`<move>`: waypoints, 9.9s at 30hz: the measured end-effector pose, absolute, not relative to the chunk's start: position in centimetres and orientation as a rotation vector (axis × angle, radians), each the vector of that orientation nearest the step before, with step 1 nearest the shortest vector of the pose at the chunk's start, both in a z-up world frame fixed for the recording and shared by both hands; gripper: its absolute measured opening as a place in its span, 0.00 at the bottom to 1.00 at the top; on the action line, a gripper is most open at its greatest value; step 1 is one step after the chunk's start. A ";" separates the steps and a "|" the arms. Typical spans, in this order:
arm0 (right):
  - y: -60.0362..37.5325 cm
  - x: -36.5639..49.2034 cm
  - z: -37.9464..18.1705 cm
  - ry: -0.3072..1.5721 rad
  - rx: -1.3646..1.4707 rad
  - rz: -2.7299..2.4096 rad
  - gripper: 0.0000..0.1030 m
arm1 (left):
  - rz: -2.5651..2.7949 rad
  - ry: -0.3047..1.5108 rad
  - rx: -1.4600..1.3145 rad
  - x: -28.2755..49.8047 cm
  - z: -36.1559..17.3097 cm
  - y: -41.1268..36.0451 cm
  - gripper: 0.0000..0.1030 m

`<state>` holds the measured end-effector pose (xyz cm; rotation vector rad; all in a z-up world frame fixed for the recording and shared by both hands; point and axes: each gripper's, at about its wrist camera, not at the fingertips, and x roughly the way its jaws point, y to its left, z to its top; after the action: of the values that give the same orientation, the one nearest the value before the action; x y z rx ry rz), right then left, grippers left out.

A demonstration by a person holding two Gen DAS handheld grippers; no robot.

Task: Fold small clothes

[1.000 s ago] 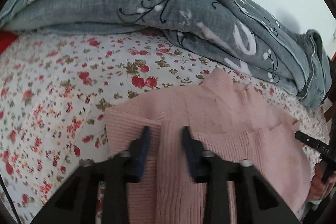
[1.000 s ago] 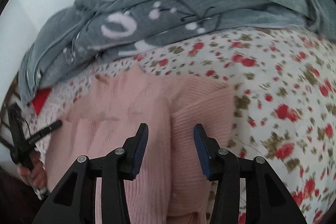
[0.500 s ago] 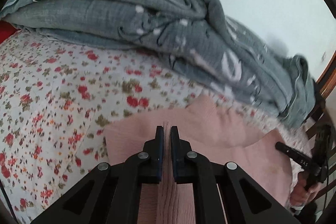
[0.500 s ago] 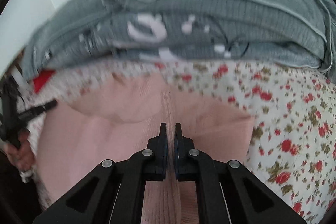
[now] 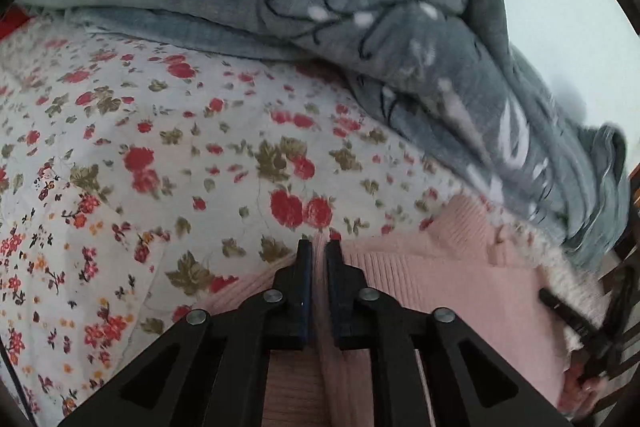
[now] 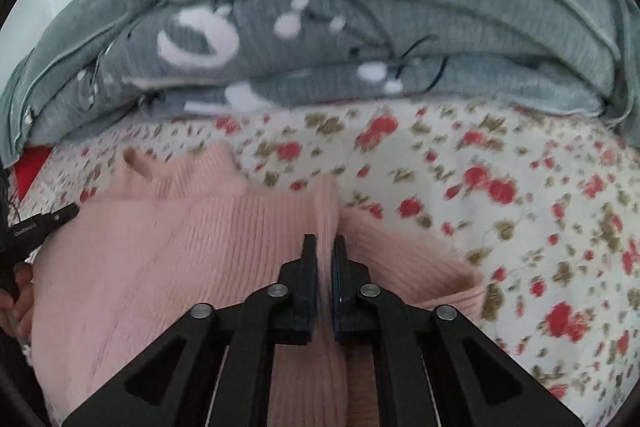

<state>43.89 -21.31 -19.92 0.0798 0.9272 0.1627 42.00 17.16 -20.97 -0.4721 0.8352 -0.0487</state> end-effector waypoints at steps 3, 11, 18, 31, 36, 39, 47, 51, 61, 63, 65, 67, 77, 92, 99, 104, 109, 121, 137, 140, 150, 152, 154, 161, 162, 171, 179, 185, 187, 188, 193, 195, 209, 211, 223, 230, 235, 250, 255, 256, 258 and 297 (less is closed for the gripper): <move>-22.0 43.9 -20.1 0.931 0.127 0.170 0.05 | -0.054 0.844 -0.511 42.2 -21.5 17.7 0.10; -23.4 43.8 -20.2 0.931 0.189 0.132 0.08 | -0.049 0.831 -0.489 42.0 -21.5 17.3 0.10; -23.6 43.8 -20.2 0.935 0.205 0.136 0.11 | -0.057 0.827 -0.493 41.9 -21.4 17.3 0.14; -23.3 43.6 -20.1 0.938 0.179 0.130 0.19 | -0.078 0.819 -0.517 41.8 -21.2 17.6 0.25; -22.8 43.5 -20.1 0.939 0.146 0.126 0.21 | -0.084 0.817 -0.514 41.8 -21.1 17.4 0.30; -22.8 43.6 -20.2 0.942 0.147 0.129 0.22 | -0.087 0.818 -0.514 41.8 -21.1 17.3 0.32; -22.5 43.7 -20.3 0.944 0.127 0.127 0.26 | -0.102 0.812 -0.492 42.0 -21.0 17.0 0.47; -22.0 43.7 -20.3 0.952 0.128 0.181 0.49 | -0.081 0.809 -0.485 41.8 -20.9 17.0 0.56; -23.6 39.7 -16.3 0.897 0.084 0.121 0.63 | -0.109 0.761 -0.545 39.5 -19.5 18.0 0.72; -25.4 36.8 -14.9 0.851 0.130 0.098 0.74 | -0.123 0.767 -0.570 38.4 -19.2 18.1 0.74; -26.8 34.5 -14.7 0.847 0.176 0.082 0.76 | -0.139 0.787 -0.594 37.1 -19.3 18.0 0.74; -27.6 32.9 -15.3 0.873 0.227 0.108 0.76 | -0.152 0.792 -0.596 34.9 -19.1 17.8 0.74; -25.8 32.7 -19.2 0.983 0.347 0.275 0.76 | -0.168 0.778 -0.609 25.5 -19.9 17.9 0.78; -24.8 32.6 -19.5 0.944 0.244 0.244 0.70 | -0.163 0.827 -0.602 30.3 -21.5 15.7 0.85; -24.7 32.4 -19.5 0.942 0.243 0.255 0.66 | -0.150 0.797 -0.531 29.8 -21.6 14.8 0.85; -24.7 32.4 -19.4 0.942 0.234 0.250 0.66 | -0.143 0.794 -0.512 29.7 -21.6 14.5 0.85; -24.6 32.3 -19.4 0.942 0.239 0.252 0.66 | -0.144 0.793 -0.514 29.6 -21.6 14.6 0.85; -24.7 32.3 -19.4 0.943 0.241 0.254 0.66 | -0.145 0.794 -0.515 29.6 -21.6 14.6 0.85; -24.7 32.3 -19.4 0.944 0.240 0.255 0.66 | -0.146 0.793 -0.515 29.6 -21.6 14.6 0.85; -24.7 32.3 -19.4 0.944 0.240 0.255 0.66 | -0.146 0.793 -0.515 29.6 -21.6 14.6 0.85; -24.8 32.3 -19.3 0.944 0.242 0.256 0.66 | -0.147 0.792 -0.517 29.6 -21.5 14.6 0.85; -24.7 32.2 -19.2 0.944 0.245 0.257 0.66 | -0.150 0.786 -0.526 29.5 -21.5 14.6 0.83; -24.7 32.1 -19.2 0.943 0.246 0.258 0.66 | -0.145 0.774 -0.539 29.4 -21.4 14.8 0.73; -25.0 31.8 -19.0 0.921 0.275 0.263 0.48 | -0.164 0.750 -0.650 29.3 -21.8 16.4 0.41; -25.2 31.8 -18.9 0.913 0.284 0.264 0.40 | -0.176 0.743 -0.669 29.3 -21.8 16.7 0.34; -26.1 32.2 -19.5 0.933 0.379 0.317 0.40 | -0.222 0.776 -0.749 30.0 -22.7 17.1 0.46; -25.7 32.5 -19.6 0.949 0.373 0.321 0.45 | -0.202 0.788 -0.735 30.6 -22.6 16.3 0.52; -26.5 31.9 -18.9 0.888 0.396 0.339 0.22 | -0.183 0.770 -0.759 30.1 -22.6 17.0 0.27; -26.6 31.5 -18.4 0.862 0.398 0.336 0.21 | -0.189 0.756 -0.750 29.9 -22.3 16.9 0.25; -26.7 31.4 -18.2 0.854 0.396 0.337 0.20 | -0.187 0.748 -0.742 29.8 -22.2 16.8 0.25; -27.3 30.4 -16.9 0.822 0.411 0.343 0.20 | -0.211 0.734 -0.744 29.1 -21.4 16.5 0.24; -28.2 29.7 -16.5 0.813 0.434 0.334 0.20 | -0.239 0.739 -0.742 28.9 -21.2 15.8 0.24; -32.6 23.6 -14.5 0.812 0.451 0.231 0.19 | -0.276 0.828 -0.585 25.0 -20.3 10.4 0.24; -32.7 22.2 -14.6 0.808 0.448 0.223 0.20 | -0.281 0.823 -0.589 23.6 -20.2 10.2 0.24; -32.2 16.3 -12.2 0.681 0.239 -0.113 0.43 | -0.278 0.802 -0.475 22.8 -21.0 9.0 0.54; -24.3 15.6 -9.4 0.619 0.098 0.091 0.49 | -0.296 0.809 -0.527 22.9 -21.0 9.1 0.62; -18.8 16.8 -12.5 0.667 0.041 0.130 0.49 | -0.317 0.814 -0.586 23.2 -21.1 9.6 0.62; -14.6 15.9 -16.6 0.767 -0.118 0.041 0.48 | -0.351 0.827 -0.617 23.0 -21.1 9.8 0.62; -14.5 13.1 -17.1 0.778 -0.133 0.051 0.48 | -0.354 0.830 -0.606 23.1 -21.0 9.6 0.62; -14.5 13.0 -17.1 0.777 -0.129 0.055 0.48 | -0.356 0.830 -0.609 23.1 -21.0 9.7 0.62; -14.8 13.6 -16.8 0.785 -0.102 0.049 0.49 | -0.357 0.831 -0.613 23.2 -21.1 9.8 0.62; -15.0 15.0 -17.6 0.703 -0.040 0.106 0.51 | -0.313 0.790 -0.397 22.9 -21.8 7.2 0.63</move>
<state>15.01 -15.01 -17.61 -0.0395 0.7027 0.1062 22.88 7.21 -21.82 -0.3968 0.7903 -0.3129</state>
